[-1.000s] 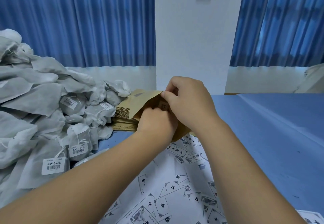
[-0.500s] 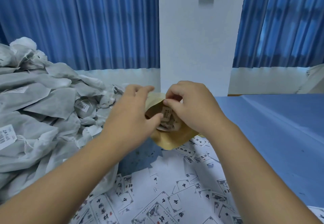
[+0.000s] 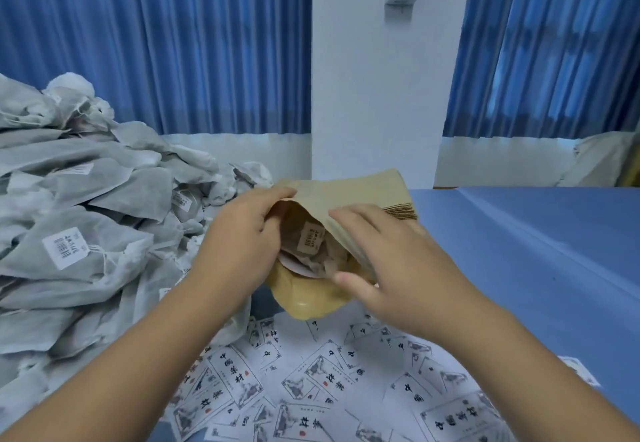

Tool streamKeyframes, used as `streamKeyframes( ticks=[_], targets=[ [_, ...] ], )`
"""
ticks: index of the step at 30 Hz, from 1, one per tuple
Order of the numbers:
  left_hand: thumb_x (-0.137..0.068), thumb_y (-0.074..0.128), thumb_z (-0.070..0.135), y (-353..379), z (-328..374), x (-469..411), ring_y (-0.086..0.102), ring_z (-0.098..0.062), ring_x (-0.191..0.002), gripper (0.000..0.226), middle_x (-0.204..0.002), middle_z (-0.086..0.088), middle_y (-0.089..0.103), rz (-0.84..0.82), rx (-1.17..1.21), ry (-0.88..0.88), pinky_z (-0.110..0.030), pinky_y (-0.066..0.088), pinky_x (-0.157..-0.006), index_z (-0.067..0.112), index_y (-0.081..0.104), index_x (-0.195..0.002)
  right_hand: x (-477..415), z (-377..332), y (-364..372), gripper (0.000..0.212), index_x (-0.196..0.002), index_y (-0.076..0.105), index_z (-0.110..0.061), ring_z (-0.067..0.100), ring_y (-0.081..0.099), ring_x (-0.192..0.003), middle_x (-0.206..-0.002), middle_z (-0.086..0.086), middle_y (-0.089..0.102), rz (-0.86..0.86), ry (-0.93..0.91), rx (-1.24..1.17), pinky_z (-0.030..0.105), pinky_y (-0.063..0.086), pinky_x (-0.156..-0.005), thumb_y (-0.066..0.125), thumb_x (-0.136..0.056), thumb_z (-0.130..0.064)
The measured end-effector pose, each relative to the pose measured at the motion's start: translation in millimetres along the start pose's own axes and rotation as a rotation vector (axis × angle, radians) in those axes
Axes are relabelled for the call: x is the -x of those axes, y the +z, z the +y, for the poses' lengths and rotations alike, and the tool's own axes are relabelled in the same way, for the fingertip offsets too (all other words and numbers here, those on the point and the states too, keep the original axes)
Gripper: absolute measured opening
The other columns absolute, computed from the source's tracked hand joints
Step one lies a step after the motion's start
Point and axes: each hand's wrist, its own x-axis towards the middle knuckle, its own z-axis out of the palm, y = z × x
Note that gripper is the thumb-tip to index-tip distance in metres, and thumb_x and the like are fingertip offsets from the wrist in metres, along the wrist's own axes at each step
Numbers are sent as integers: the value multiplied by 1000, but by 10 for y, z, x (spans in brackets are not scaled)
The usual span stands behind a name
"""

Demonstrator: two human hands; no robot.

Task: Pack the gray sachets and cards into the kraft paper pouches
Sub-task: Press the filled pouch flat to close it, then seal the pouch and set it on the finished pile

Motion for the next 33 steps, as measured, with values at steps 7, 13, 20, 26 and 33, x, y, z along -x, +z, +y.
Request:
streamKeyframes(
  ticks=[7, 13, 20, 26, 33],
  targets=[
    [-70, 65, -14, -158, -25, 605, 62, -29, -105, 66, -129, -10, 59, -264, -212, 378, -38, 53, -85, 20, 64, -127, 586, 94, 187, 46, -114, 69, -9, 14, 63, -100, -115, -2, 69, 295, -208, -125, 31, 50, -76, 40, -78, -7],
    [-50, 82, -4, 10, -108, 1009, 66, -37, -106, 70, -121, -14, 66, -519, -407, 539, -43, 58, -75, 14, 71, -116, 919, 264, 440, 47, -128, 62, -20, 11, 53, -124, -134, -8, 57, -61, -221, -149, 36, 45, -98, 49, -85, -8],
    [-95, 55, 34, 88, -154, 1219, 11, -17, -149, 62, -157, 15, 15, -714, -333, 379, -27, 3, -118, 33, 27, -149, 1038, 370, 514, 48, -142, 41, -37, -4, 21, -140, -149, -22, 34, -324, -169, -153, 15, 8, -112, 30, -96, -29],
    [-89, 10, 67, 165, -184, 1255, -27, 1, -138, 43, -149, 32, -23, -920, -271, 260, -3, -21, -97, 72, -4, -129, 1075, 395, 595, 50, -147, 25, -44, -13, -6, -140, -151, -31, 6, -446, -161, -136, 10, -7, -110, 29, -99, -54],
    [-83, -1, 67, 222, -192, 1271, -25, -11, -144, 53, -151, 27, -24, -971, -324, 249, -22, -14, -114, 62, -4, -135, 1083, 335, 632, 47, -145, 34, -39, -9, 1, -140, -150, -30, 11, -445, -113, -167, 12, -1, -113, 30, -100, -51]
  ],
)
